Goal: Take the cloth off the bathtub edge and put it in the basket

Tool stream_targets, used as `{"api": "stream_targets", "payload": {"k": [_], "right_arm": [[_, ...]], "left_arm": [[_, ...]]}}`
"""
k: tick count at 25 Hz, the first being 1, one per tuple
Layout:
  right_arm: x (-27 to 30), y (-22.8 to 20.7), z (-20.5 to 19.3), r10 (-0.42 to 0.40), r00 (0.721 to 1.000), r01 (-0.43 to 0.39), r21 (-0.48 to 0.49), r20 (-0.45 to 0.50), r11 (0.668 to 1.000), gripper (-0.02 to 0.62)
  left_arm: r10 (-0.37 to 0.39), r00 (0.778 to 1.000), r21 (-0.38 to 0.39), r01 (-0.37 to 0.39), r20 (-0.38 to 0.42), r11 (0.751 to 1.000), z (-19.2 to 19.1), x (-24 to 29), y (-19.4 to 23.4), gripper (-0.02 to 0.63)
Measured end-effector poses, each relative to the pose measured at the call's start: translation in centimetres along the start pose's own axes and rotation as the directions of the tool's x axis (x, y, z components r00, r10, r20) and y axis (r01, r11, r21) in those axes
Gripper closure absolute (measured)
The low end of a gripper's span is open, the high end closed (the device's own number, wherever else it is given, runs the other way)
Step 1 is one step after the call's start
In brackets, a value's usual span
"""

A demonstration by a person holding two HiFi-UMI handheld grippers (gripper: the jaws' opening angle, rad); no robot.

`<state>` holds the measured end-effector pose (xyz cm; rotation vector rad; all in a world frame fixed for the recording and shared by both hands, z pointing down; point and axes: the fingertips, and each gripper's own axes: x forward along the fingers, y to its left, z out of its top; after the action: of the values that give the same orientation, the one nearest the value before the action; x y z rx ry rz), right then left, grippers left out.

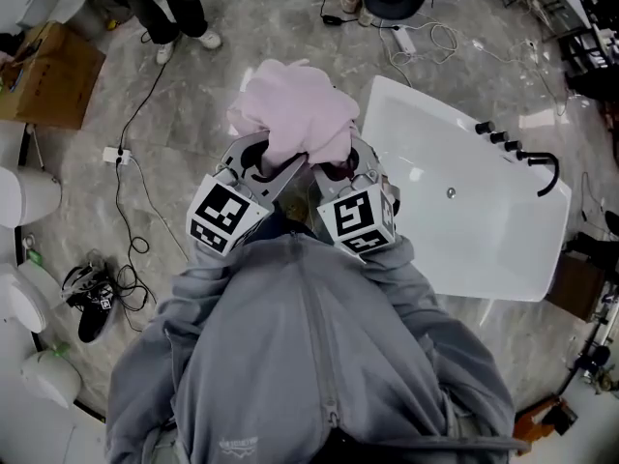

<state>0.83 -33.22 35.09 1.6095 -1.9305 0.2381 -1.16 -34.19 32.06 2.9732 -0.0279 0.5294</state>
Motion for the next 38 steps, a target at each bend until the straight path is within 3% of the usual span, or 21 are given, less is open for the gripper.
{"api": "stream_targets", "payload": {"k": [7,17,28,33,38], "right_arm": [[0.8,-2.3,-0.6,-0.060,0.997,0.063,0.066,-0.045,0.996,0.454],[4.0,-4.2,-1.5,-0.088,0.993,0.099,0.136,-0.081,0.986,0.454],[8.7,-5.2,-5.8,-0.042,0.991,0.064,0.178,-0.125,0.982,0.454],[11.5,-5.4,-8.5,-0.008,0.990,0.036,0.199,-0.142,0.979,0.454],[14.3,-5.6,-11.8,0.034,0.986,0.006,0.235,-0.163,0.972,0.454]], "left_arm": [[-0.105,0.994,0.006,0.105,-0.031,0.994,0.4,2.4,1.1,0.465],[-0.180,0.980,0.003,0.181,-0.081,0.984,-0.4,4.9,4.2,0.465],[-0.200,0.968,-0.054,0.194,-0.150,0.979,-4.9,9.0,7.0,0.465],[-0.193,0.961,-0.043,0.189,-0.196,0.981,-7.5,11.1,8.6,0.465],[-0.215,0.946,-0.097,0.197,-0.241,0.976,-10.8,13.5,10.0,0.465]]}}
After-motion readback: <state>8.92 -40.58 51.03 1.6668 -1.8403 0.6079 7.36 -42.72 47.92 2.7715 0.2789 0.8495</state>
